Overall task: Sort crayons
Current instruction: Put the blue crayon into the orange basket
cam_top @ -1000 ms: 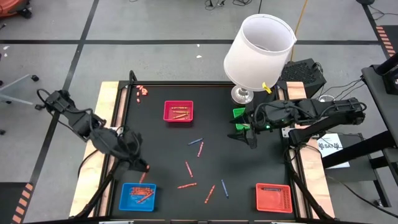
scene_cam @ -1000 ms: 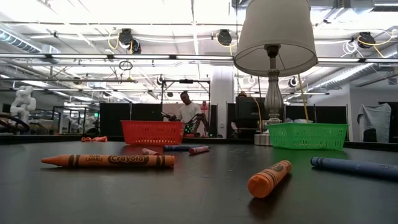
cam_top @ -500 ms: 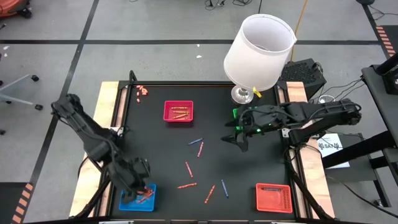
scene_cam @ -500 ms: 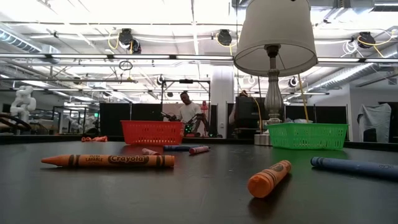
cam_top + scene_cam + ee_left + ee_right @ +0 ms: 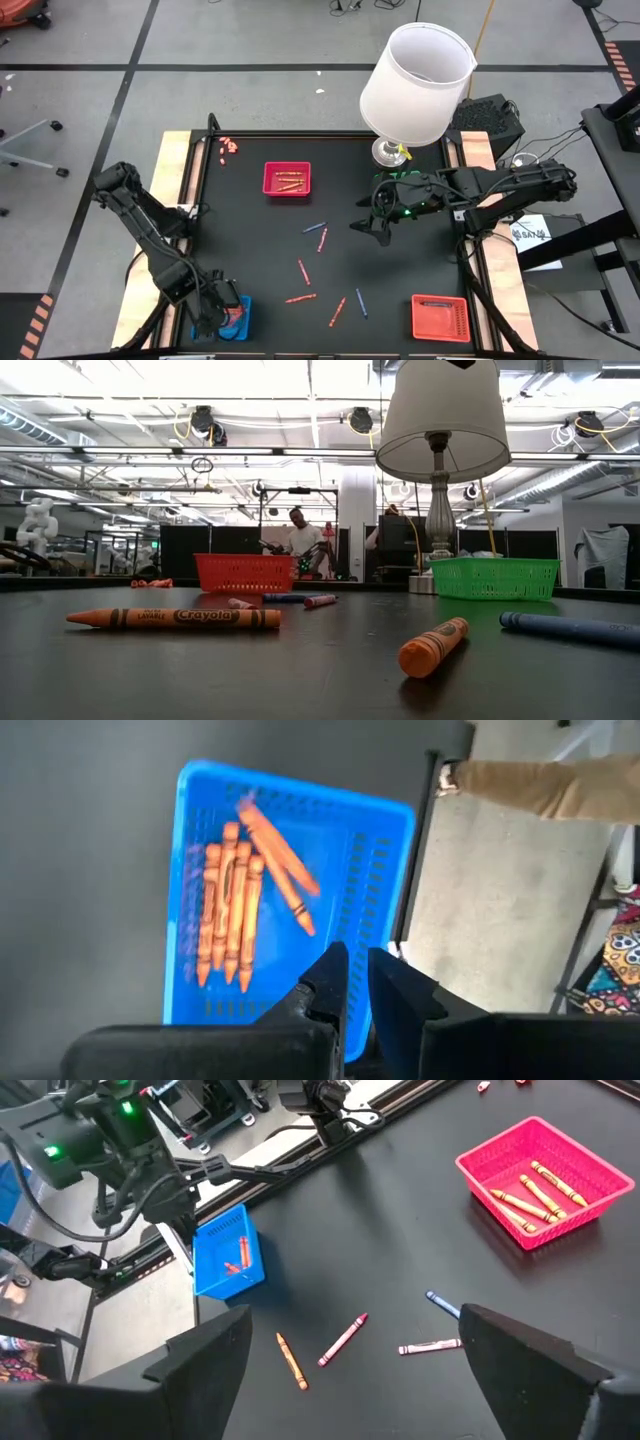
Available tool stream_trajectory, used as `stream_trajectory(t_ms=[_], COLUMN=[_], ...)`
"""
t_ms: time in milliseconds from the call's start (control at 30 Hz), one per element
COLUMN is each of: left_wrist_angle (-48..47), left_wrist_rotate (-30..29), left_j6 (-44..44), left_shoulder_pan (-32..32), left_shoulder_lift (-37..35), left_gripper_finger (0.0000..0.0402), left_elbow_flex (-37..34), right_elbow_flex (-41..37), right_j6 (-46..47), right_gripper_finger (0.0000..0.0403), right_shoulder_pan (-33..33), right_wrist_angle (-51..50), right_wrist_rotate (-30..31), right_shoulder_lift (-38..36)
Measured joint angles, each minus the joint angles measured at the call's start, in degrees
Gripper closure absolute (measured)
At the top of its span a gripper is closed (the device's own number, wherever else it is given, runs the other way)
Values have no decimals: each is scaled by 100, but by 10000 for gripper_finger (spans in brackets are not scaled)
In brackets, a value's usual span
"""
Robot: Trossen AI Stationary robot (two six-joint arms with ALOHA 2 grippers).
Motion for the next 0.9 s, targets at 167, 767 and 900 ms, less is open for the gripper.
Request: stream_trajectory(t_ms=[167, 767, 900], left_wrist_angle=[-313, -92, -51], left_wrist_rotate=[4, -1022, -1468], left_j6=[-454, -1031, -854], left_shoulder_pan=[-25, 598, 860], left_shoulder_lift=[-16, -853, -920], left_gripper_finger=[359, 359, 359], left_elbow_flex=[0, 0, 0], right_elbow_flex=[0, 0, 0], right_j6=[2, 1236, 1613], right_gripper_finger=[62, 62, 62], right_shoulder_pan=[0, 0, 0], right_wrist_angle=[2, -35, 15], right_wrist_rotate=[-4, -10, -7], right_shoulder_lift=[-2, -1, 97])
